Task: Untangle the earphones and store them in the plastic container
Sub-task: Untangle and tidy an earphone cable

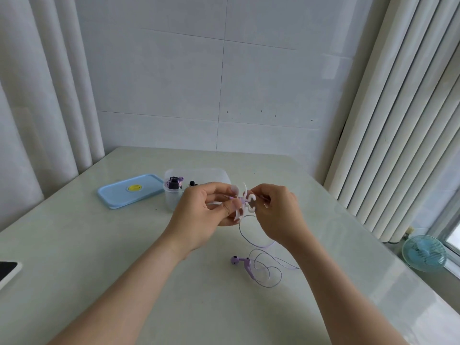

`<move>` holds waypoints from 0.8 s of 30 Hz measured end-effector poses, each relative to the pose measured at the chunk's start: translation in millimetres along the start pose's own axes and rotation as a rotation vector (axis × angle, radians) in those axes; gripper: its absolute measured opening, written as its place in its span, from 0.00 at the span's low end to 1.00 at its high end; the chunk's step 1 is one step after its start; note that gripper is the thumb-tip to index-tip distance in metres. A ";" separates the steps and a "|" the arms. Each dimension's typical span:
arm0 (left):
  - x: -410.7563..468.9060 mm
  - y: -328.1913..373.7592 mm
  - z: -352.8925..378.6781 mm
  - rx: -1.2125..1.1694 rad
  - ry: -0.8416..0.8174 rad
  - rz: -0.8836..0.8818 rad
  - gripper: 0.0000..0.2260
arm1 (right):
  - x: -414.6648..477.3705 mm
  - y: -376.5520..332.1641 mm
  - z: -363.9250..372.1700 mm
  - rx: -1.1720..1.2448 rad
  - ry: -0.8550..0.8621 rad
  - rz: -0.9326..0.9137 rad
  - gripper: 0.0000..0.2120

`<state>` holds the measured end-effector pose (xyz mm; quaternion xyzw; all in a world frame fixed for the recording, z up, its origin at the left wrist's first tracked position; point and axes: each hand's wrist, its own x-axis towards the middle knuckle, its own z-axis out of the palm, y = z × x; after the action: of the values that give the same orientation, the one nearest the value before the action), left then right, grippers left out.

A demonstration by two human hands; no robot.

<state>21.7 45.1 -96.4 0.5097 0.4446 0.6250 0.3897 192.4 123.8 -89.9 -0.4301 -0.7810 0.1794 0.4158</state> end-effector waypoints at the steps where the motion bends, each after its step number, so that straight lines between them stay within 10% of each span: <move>1: 0.5 0.5 -0.3 -0.030 0.031 0.000 0.08 | -0.9 -0.5 1.1 -0.002 -0.004 -0.014 0.13; 14: 4.9 0.1 -4.9 -0.126 0.327 -0.061 0.05 | -19.3 -29.6 1.1 0.154 -0.424 -0.034 0.11; 24: 4.0 -4.0 -7.3 0.053 0.299 -0.002 0.04 | -19.6 -36.6 -2.8 0.344 -0.374 -0.051 0.12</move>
<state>14.0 48.9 -99.6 0.4207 0.5146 0.6815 0.3061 181.1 86.9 -74.6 -0.2928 -0.8129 0.3755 0.3354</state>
